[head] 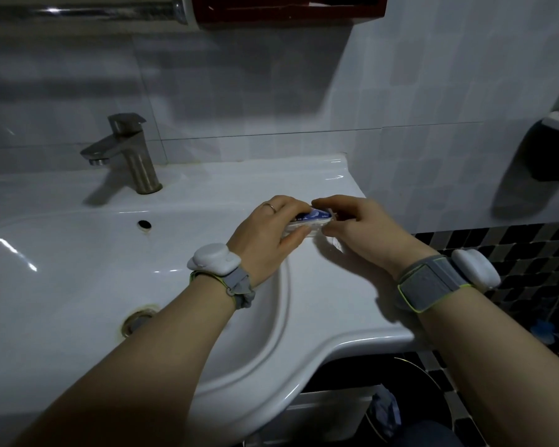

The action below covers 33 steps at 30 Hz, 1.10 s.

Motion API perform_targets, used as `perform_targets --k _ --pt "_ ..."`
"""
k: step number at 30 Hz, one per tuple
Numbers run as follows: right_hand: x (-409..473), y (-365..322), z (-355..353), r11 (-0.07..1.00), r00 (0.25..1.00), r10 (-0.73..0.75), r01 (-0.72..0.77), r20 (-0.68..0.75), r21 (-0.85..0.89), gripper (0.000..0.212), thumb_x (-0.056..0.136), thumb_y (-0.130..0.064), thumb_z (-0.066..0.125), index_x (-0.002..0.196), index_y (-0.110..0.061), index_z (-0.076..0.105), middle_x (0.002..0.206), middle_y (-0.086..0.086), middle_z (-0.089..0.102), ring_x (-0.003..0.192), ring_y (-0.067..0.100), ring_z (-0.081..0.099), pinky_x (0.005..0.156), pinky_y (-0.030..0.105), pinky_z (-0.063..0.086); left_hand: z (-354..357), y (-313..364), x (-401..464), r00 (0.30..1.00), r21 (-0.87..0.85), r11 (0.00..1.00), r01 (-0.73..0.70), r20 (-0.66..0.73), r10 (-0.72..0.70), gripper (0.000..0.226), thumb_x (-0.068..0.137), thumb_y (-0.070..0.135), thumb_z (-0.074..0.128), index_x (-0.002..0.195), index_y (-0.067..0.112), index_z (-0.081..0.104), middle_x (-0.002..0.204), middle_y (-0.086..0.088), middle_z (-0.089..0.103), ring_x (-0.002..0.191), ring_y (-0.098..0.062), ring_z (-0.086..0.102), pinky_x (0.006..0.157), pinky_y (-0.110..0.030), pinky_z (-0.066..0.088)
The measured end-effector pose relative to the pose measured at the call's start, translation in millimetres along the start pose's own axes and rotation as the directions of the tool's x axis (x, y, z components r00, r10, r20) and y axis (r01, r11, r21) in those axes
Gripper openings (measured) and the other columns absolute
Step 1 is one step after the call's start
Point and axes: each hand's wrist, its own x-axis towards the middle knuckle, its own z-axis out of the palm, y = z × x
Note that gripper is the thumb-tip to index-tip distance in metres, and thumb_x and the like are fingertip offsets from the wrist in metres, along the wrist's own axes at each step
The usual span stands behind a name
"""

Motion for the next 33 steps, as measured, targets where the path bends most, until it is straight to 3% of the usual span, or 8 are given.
perform_targets --k 3,7,12,18,23,28,33 --pt "0 -1 0 1.0 1.0 0.001 -0.001 0.007 0.001 0.047 0.082 -0.005 0.063 0.123 -0.027 0.065 0.104 -0.003 0.072 0.081 0.01 0.064 0.075 0.015 0.047 0 -1 0 1.0 -0.008 1.0 0.016 0.002 -0.016 0.029 0.096 0.024 0.06 0.124 0.018 0.06 0.12 0.004 0.057 0.105 -0.013 0.055 0.09 -0.028 0.047" --pt "-1 0 0 1.0 1.0 -0.017 0.017 0.002 0.001 0.045 0.083 -0.005 0.063 0.123 -0.025 0.066 0.106 -0.005 0.071 0.085 0.009 0.065 0.074 0.011 0.049 0 -1 0 1.0 -0.013 1.0 0.015 0.001 -0.015 0.028 0.096 0.024 0.06 0.124 0.019 0.06 0.12 0.004 0.058 0.106 -0.013 0.055 0.089 -0.028 0.047" --pt "3 6 3 0.999 0.999 -0.028 0.027 -0.022 -0.03 0.043 0.08 -0.009 0.061 0.118 -0.03 0.066 0.089 -0.009 0.069 0.067 0.01 0.061 0.069 0.022 0.047 0 -2 0 1.0 -0.008 1.0 0.011 0.002 -0.011 0.027 0.096 0.025 0.06 0.122 0.019 0.06 0.119 0.005 0.058 0.105 -0.013 0.055 0.088 -0.029 0.047" --pt "4 7 3 0.996 0.998 -0.06 0.059 -0.012 -0.066 0.041 0.08 -0.011 0.065 0.117 -0.03 0.065 0.101 -0.006 0.07 0.081 0.015 0.066 0.076 0.023 0.051 0 -1 -1 1.0 -0.011 1.0 0.014 -0.007 -0.014 0.028 0.095 0.024 0.061 0.122 0.019 0.061 0.12 0.004 0.058 0.105 -0.013 0.055 0.088 -0.027 0.046" --pt "8 10 4 0.999 1.0 -0.021 0.021 -0.001 -0.027 0.04 0.079 -0.009 0.056 0.103 -0.04 0.067 0.091 -0.011 0.069 0.081 0.015 0.062 0.078 0.029 0.05 -1 -1 -1 1.0 -0.027 0.999 0.016 -0.009 -0.017 0.028 0.094 0.023 0.062 0.122 0.019 0.062 0.12 0.005 0.058 0.105 -0.011 0.055 0.089 -0.026 0.046" --pt "9 8 5 0.998 0.999 -0.049 0.05 0.015 -0.024 0.041 0.079 -0.007 0.051 0.102 -0.036 0.067 0.104 -0.011 0.068 0.092 0.016 0.062 0.088 0.033 0.05 1 -4 -1 1.0 -0.041 0.999 0.015 -0.021 -0.016 0.028 0.093 0.021 0.063 0.121 0.015 0.065 0.121 0.0 0.058 0.108 -0.013 0.055 0.091 -0.023 0.044" --pt "7 7 2 0.999 0.998 -0.019 0.023 0.063 -0.048 0.043 0.067 -0.018 0.059 0.106 -0.036 0.066 0.085 -0.008 0.069 0.066 0.014 0.061 0.073 0.03 0.05 0 -3 -2 1.0 -0.04 0.999 0.022 -0.014 -0.023 0.026 0.093 0.02 0.065 0.118 0.013 0.067 0.124 -0.003 0.058 0.108 -0.014 0.055 0.09 -0.02 0.042"
